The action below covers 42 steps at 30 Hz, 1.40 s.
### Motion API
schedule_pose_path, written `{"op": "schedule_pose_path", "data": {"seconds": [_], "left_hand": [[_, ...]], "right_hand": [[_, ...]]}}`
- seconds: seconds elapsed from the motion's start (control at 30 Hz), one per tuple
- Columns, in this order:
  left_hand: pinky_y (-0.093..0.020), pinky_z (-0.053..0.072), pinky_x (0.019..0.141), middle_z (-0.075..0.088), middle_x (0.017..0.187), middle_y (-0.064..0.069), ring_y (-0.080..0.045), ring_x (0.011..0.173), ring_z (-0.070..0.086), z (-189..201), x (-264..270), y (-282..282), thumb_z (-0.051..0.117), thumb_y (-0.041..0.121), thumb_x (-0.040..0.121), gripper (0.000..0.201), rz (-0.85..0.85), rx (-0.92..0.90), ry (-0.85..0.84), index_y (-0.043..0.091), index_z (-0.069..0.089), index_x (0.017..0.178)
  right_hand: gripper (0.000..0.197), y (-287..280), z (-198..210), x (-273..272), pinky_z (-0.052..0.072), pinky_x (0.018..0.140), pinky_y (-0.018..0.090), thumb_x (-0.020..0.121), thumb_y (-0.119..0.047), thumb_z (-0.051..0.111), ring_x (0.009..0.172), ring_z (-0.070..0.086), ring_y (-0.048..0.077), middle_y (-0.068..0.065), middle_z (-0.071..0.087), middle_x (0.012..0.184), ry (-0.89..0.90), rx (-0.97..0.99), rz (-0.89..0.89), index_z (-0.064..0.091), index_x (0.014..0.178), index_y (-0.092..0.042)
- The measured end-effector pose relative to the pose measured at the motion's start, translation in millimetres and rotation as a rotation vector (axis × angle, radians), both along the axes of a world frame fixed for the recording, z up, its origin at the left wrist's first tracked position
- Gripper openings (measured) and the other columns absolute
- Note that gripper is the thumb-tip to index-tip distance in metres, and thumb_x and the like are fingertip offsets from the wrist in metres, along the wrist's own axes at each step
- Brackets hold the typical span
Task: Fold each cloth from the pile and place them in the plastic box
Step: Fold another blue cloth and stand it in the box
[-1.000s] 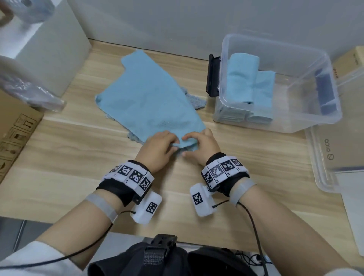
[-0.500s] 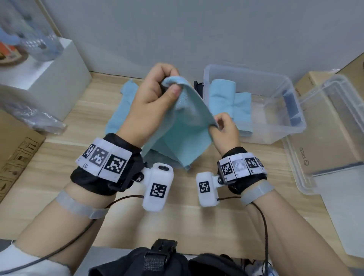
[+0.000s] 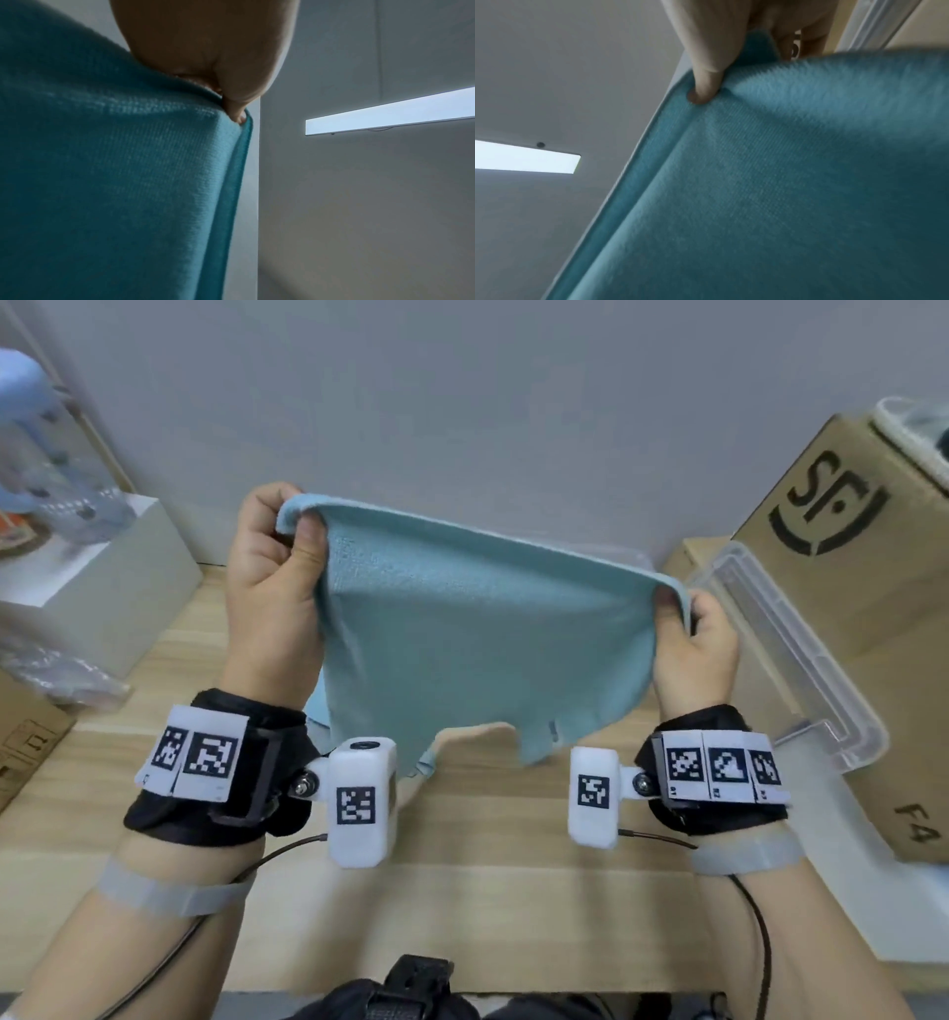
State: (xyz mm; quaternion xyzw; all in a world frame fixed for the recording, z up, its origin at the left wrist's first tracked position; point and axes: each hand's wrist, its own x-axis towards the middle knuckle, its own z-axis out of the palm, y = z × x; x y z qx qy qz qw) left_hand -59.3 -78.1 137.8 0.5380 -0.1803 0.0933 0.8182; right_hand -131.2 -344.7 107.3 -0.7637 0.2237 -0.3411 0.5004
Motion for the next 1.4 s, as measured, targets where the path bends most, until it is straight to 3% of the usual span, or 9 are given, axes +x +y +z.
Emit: {"op": "schedule_pose_path", "data": {"seconds": [0.17, 0.3, 0.63, 0.77, 0.9, 1.07, 1.23, 1.33, 1.4], "left_hand": [[-0.014, 0.04, 0.059, 0.056, 0.061, 0.019, 0.001, 0.059, 0.047, -23, -13, -10, 0.045, 0.016, 0.095, 0.015, 0.123, 0.125, 0.161, 0.023, 0.046, 0.082], [-0.013, 0.042, 0.049, 0.061, 0.054, 0.015, 0.002, 0.05, 0.054, -25, -29, -17, 0.042, 0.017, 0.097, 0.019, -0.048, 0.355, 0.343, 0.021, 0.05, 0.08], [-0.013, 0.046, 0.053, 0.062, 0.063, 0.013, 0.002, 0.055, 0.055, 2, -40, -24, 0.046, 0.019, 0.095, 0.015, -0.019, 0.265, 0.234, 0.021, 0.053, 0.082], [-0.015, 0.04, 0.059, 0.051, 0.075, 0.006, -0.002, 0.062, 0.047, -45, -11, -27, 0.047, 0.011, 0.094, 0.021, 0.188, 0.463, 0.242, 0.027, 0.046, 0.079], [-0.022, 0.034, 0.062, 0.048, 0.075, 0.007, -0.008, 0.068, 0.043, -93, 21, -29, 0.043, 0.0, 0.09, 0.034, 0.168, 0.649, 0.311, 0.03, 0.045, 0.074], [-0.011, 0.037, 0.06, 0.049, 0.075, 0.007, 0.01, 0.059, 0.048, -124, 28, -29, 0.045, 0.0, 0.091, 0.031, 0.143, 0.679, 0.309, 0.027, 0.046, 0.077], [-0.009, 0.037, 0.068, 0.055, 0.08, 0.013, 0.01, 0.067, 0.05, -161, 8, -16, 0.054, 0.008, 0.089, 0.009, 0.148, 0.832, 0.359, 0.012, 0.062, 0.091], [-0.011, 0.035, 0.059, 0.059, 0.059, 0.027, 0.009, 0.055, 0.047, -179, -8, -8, 0.06, 0.01, 0.086, 0.027, 0.118, 0.844, 0.37, 0.03, 0.07, 0.071], [-0.017, 0.035, 0.054, 0.055, 0.048, 0.02, 0.004, 0.046, 0.045, -188, -16, -4, 0.06, 0.014, 0.086, 0.023, 0.07, 0.781, 0.485, 0.028, 0.065, 0.069]], "right_hand": [[0.037, -10, 10, -20, 0.027, 0.048, 0.011, 0.088, -0.026, 0.057, 0.044, 0.034, -0.004, -0.007, 0.037, 0.057, 0.008, 0.0, 0.036, 0.038, 0.057, -0.024], [0.033, -11, 6, -41, 0.029, 0.047, 0.01, 0.089, -0.029, 0.056, 0.046, 0.035, -0.004, -0.006, 0.04, 0.06, 0.069, 0.025, 0.102, 0.04, 0.06, -0.023], [0.022, -20, 43, -65, 0.037, 0.049, 0.01, 0.087, -0.029, 0.059, 0.051, 0.044, -0.004, -0.01, 0.051, 0.064, 0.003, 0.194, 0.229, 0.052, 0.066, -0.024], [0.026, -41, 5, -38, 0.042, 0.056, 0.013, 0.081, -0.019, 0.067, 0.063, 0.048, 0.006, -0.009, 0.052, 0.067, 0.14, 0.12, 0.164, 0.048, 0.064, -0.025], [0.02, -67, -43, -11, 0.051, 0.077, 0.033, 0.074, -0.011, 0.072, 0.078, 0.056, 0.015, -0.002, 0.063, 0.077, 0.308, 0.027, 0.07, 0.059, 0.068, -0.025], [0.016, -82, -83, -8, 0.04, 0.059, 0.002, 0.078, -0.005, 0.065, 0.076, 0.056, 0.013, 0.005, 0.066, 0.084, 0.363, -0.021, 0.043, 0.071, 0.09, -0.015], [0.022, -87, -125, -34, 0.04, 0.066, 0.007, 0.076, -0.003, 0.066, 0.074, 0.055, 0.003, 0.005, 0.065, 0.088, 0.46, 0.051, 0.027, 0.071, 0.096, -0.012], [0.026, -82, -146, -54, 0.039, 0.067, 0.009, 0.077, -0.005, 0.066, 0.086, 0.054, 0.009, -0.001, 0.062, 0.092, 0.522, 0.098, -0.006, 0.069, 0.102, -0.012], [0.025, -77, -157, -64, 0.038, 0.059, 0.005, 0.08, -0.007, 0.064, 0.071, 0.055, 0.001, -0.01, 0.063, 0.078, 0.53, 0.194, -0.003, 0.068, 0.105, -0.01]]}}
